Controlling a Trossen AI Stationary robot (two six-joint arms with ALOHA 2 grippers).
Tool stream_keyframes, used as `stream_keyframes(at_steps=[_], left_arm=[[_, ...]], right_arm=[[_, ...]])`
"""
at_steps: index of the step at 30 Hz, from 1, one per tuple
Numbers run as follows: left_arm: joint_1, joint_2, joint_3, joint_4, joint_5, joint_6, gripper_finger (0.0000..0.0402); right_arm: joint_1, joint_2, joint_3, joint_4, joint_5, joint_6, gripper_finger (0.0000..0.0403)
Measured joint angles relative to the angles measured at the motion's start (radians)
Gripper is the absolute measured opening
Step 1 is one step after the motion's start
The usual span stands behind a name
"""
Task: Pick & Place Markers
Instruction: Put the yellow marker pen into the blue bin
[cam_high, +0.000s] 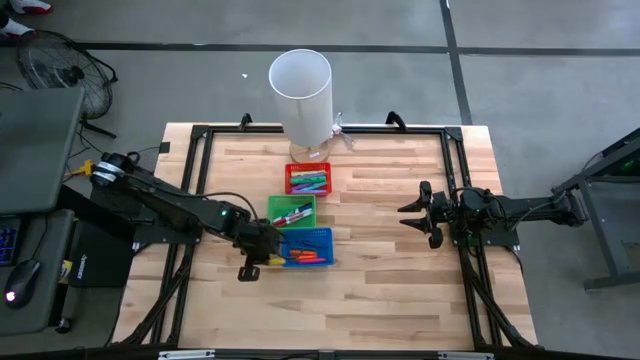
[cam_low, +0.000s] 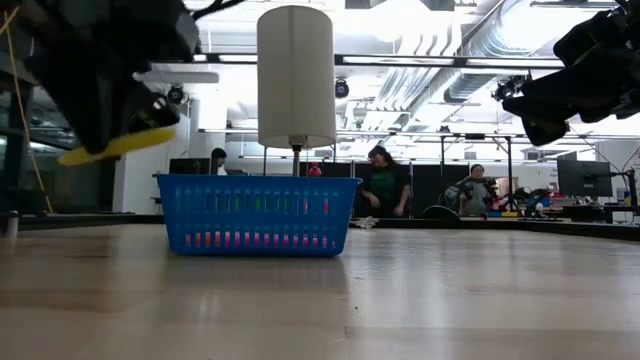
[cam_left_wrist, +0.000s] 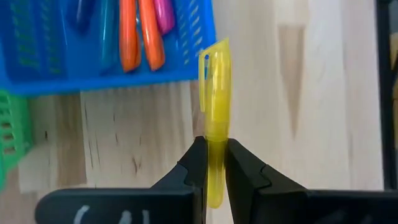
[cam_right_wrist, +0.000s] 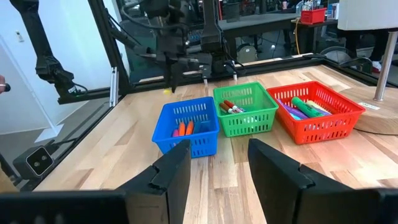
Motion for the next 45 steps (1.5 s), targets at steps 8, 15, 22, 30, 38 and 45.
stream_keyframes(at_steps=[8, 15, 22, 30, 38, 45], left_arm=[[0.017, 0.000, 0.099, 0.016, -0.073, 0.000, 0.0032], [0.075, 0.026, 0.174, 0.039, -0.135, 0.000, 0.0033], [0.129, 0.136, 0.274, 0.008, -0.146, 0.003, 0.0029], [0.147, 0.301, 0.440, -0.195, -0.248, 0.032, 0.0029], [0.131, 0.405, 0.513, -0.289, -0.270, 0.031, 0.0029], [0.112, 0.460, 0.533, -0.251, -0.265, 0.005, 0.0029]], right_arm=[[0.000, 0.000, 0.000, 0.000, 0.000, 0.000, 0.0149], [0.000, 0.000, 0.000, 0.000, 0.000, -0.001, 0.0149], [0.000, 0.000, 0.000, -0.001, 0.000, 0.000, 0.0149], [0.000, 0.000, 0.000, -0.001, 0.000, -0.001, 0.0149], [0.000, 0.000, 0.000, -0.002, 0.000, 0.000, 0.0149], [0.000, 0.001, 0.000, -0.001, 0.000, -0.001, 0.0149]])
